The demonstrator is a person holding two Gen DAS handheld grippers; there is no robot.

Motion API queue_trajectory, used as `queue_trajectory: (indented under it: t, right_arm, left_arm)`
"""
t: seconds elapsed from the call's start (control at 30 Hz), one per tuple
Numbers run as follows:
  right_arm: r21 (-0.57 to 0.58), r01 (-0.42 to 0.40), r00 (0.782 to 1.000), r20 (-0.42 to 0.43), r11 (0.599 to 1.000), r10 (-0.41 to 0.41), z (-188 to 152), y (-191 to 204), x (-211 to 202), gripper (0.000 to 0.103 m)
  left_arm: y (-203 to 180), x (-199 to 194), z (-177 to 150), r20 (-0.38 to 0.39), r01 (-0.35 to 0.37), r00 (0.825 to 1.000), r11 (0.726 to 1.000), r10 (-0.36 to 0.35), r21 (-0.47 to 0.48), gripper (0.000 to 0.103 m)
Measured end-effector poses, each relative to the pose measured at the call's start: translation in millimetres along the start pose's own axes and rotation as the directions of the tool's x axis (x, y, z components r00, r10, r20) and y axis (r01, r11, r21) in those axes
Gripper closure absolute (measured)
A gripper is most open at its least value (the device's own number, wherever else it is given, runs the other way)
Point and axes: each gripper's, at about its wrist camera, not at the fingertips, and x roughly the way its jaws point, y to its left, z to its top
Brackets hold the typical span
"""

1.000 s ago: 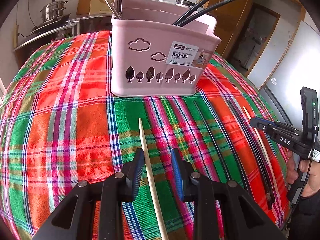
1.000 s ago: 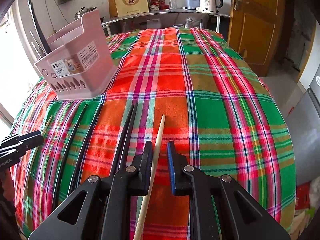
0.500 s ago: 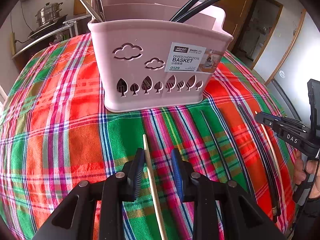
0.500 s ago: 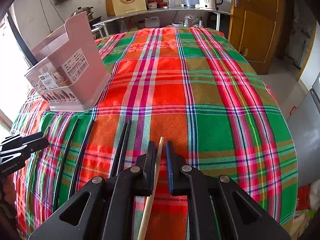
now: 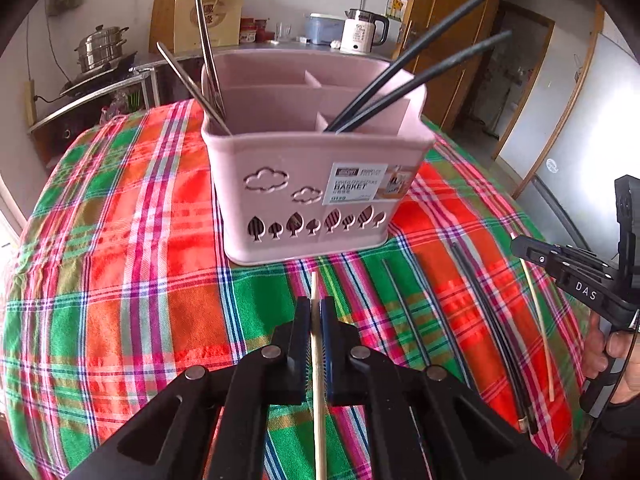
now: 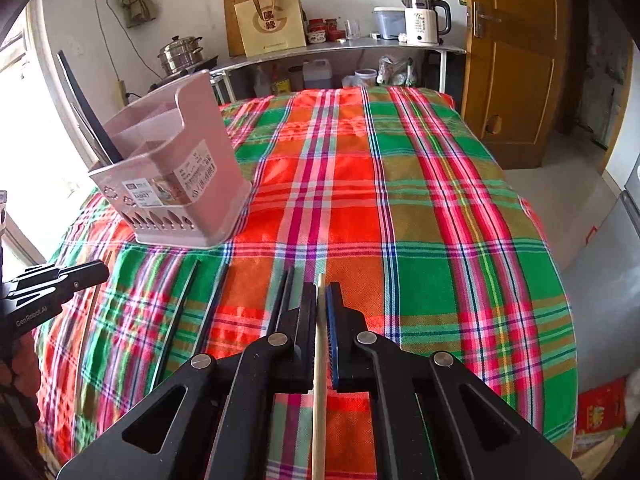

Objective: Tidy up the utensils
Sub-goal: 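Close the left tool on the bamboo chopstick while the right tool closes on its bamboo chopstick, then lift the bamboo chopstick to the basket with the left tool while the right tool carries its bamboo chopstick there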

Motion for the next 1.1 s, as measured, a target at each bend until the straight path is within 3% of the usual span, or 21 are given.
queue_trajectory:
  t: [0.43,0.9,1.1]
  right_arm:
    - [-0.057,0.006,0.98,0.197,0.998,0.006,21,31,-84,0.098]
    - [-0.109,0.005,0.963,0.269,0.994,0.025,24,54,-120,0.098]
    - [-0.139,-0.041,0.954,0.289,0.989,0.081,28,72,-130,0.098]
  left_arm:
    - [-3,-98,18,0.185,0.037,0.982,0.999,-0.04,0.021,0.098]
    - [-1,-132,17,0.23,0.04,0.972,0.999,-0.047,0.034,0.098]
    - [2,-138,22,0.231,0.041,0.972,0.998,-0.05,0.046,0.098]
